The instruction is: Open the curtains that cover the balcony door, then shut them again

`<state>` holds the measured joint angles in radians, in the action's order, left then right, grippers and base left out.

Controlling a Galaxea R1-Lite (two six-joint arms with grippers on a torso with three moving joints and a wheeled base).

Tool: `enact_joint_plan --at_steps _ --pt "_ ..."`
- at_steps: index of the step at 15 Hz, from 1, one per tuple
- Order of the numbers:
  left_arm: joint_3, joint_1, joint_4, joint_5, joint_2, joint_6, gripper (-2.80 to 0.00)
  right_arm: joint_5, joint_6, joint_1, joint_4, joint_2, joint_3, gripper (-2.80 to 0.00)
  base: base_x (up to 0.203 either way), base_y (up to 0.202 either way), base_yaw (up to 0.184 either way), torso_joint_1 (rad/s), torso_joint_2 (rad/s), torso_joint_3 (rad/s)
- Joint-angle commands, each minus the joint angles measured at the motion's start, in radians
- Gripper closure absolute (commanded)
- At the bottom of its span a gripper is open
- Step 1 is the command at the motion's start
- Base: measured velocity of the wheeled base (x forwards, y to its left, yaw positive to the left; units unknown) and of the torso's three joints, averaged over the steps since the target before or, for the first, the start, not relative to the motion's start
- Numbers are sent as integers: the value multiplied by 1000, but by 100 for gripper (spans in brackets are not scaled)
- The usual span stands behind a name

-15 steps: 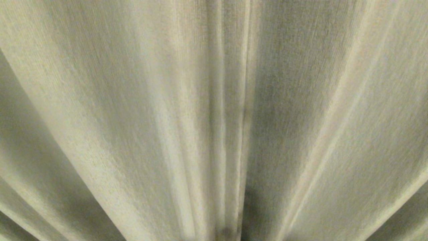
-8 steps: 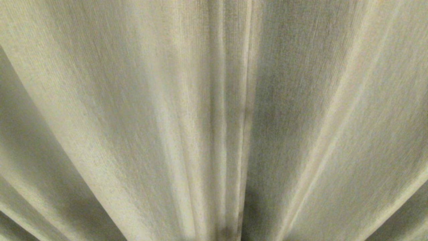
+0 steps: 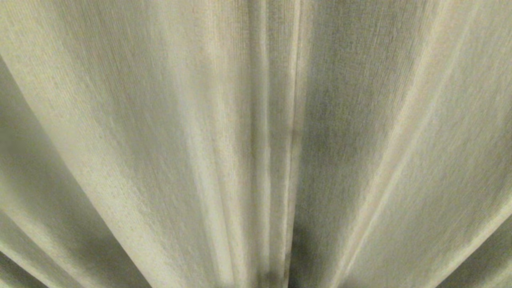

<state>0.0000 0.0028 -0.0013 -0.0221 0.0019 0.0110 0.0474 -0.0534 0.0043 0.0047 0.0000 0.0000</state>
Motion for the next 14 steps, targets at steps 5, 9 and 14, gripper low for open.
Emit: enact_joint_plan --at_steps 5,9,14 --pt "0 0 0 -1 0 0 0 0 0 0 0 0 0 0 0 0 0 0 0 0" --pt "0 0 0 -1 0 0 0 0 1 0 3 0 -2 0 0 0 0 0 0 0" --pt "0 0 0 -1 0 0 0 0 1 0 0 0 0 0 0 0 0 0 0 0"
